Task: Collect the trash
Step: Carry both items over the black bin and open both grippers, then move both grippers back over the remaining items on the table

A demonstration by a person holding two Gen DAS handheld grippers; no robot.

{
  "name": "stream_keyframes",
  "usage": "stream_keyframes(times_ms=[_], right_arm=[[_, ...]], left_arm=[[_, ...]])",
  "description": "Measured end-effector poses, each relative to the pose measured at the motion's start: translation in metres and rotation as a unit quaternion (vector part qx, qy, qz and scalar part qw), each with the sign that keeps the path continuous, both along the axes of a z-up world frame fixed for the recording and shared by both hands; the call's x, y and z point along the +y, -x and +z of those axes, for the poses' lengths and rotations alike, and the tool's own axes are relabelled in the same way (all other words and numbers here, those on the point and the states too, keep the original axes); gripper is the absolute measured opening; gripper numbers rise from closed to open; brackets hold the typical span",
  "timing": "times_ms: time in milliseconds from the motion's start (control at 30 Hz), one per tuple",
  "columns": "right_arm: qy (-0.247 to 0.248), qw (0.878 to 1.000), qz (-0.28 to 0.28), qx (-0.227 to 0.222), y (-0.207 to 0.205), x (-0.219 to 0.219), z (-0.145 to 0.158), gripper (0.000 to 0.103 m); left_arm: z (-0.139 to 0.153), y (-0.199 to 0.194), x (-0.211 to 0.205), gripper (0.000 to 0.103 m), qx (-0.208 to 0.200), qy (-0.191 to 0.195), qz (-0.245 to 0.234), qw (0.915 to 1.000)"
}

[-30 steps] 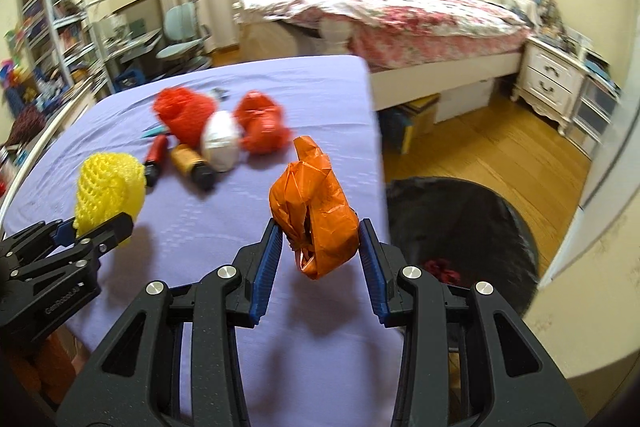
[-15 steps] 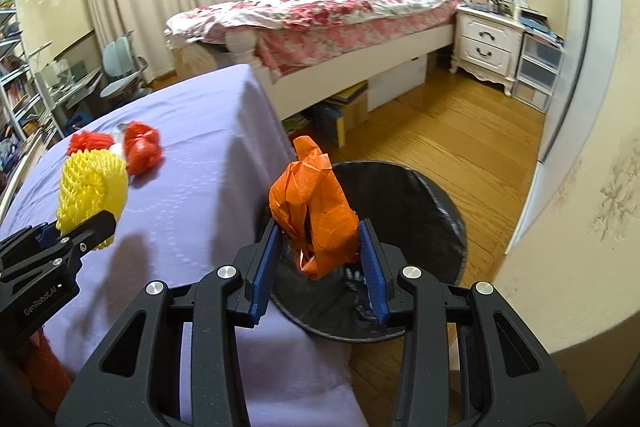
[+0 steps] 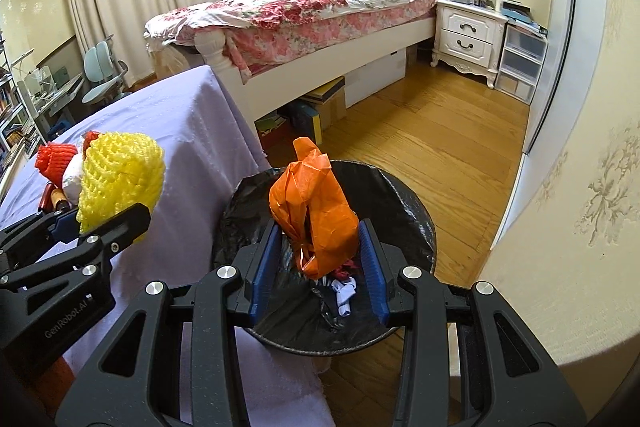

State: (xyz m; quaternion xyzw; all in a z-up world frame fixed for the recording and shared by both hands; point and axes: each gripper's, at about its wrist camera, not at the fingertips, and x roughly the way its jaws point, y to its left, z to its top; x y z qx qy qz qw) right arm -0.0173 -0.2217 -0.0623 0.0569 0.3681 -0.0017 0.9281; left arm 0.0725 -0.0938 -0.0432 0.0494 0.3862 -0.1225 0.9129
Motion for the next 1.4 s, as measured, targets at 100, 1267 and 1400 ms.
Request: stream_keyframes(times_ms=[100,1267,1400], right_arm=[[-0.003,1.0,-0.004,0.001,-0.003,-0.004,-0.001,0.038],[-0.01,0.999,-0.034,-0.001,-0.005,-0.019,-0.001,0.055],[-0.009,1.0,-0.023,-0.002,-0.004,-0.006,0.001,0.055]], left_arm=[[-0.002,-0.003,-0.004,0.044,0.002,-0.004,0.0,1.0],[0.0,0.0,0.003,0.076,-0.001,-0.011,0.03,0.9995],[0.002,0.004,0.02,0.076,0.002,-0.009,0.05,0.9987]])
